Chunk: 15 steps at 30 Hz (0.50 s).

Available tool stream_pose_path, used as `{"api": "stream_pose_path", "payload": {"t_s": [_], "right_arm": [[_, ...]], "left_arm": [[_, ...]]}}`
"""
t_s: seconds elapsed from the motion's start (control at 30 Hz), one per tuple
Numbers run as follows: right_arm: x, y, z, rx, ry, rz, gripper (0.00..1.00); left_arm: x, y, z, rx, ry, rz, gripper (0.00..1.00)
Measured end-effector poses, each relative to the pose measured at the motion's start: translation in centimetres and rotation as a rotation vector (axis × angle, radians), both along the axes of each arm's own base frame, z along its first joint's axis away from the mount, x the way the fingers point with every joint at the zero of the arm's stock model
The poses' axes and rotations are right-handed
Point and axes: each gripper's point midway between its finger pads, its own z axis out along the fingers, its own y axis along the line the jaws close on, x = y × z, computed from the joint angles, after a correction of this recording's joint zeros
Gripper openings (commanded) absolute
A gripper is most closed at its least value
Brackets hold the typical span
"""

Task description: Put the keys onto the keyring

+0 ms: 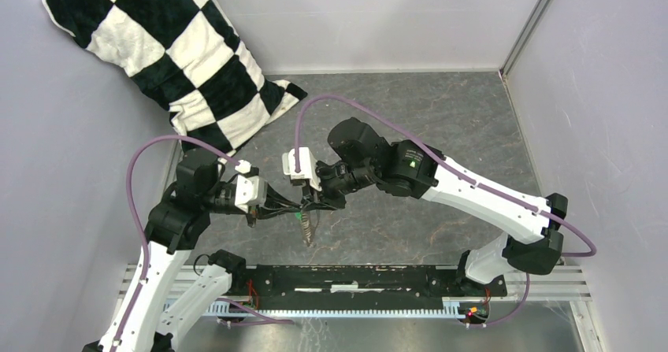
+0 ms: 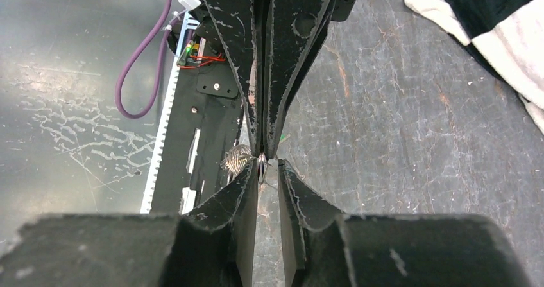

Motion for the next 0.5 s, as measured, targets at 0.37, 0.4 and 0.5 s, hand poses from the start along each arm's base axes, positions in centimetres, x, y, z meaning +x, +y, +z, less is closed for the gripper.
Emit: {"api": "stream_pose_path", "payload": {"t_s": [0.37,0.4,0.5], "right_arm": [[-0.03,0.19,-0.51,-0.002,0.019,-0.006,0.01],[0.09,0.23,-0.54,0.009,0.018,-0.012,0.00],[0.40,-0.12,-1.10,0.056,0.025,-0.039,0.00]], "left_arm": [[-0.02,0.12,0.04,0.002,-0.014,0.008,0.53],[-0.04,0.15,0.05,0.002,-0.022,0.008,0.55],[-0.27,0.23,0.33,-0.003,-0.034,0.008,0.54]]}}
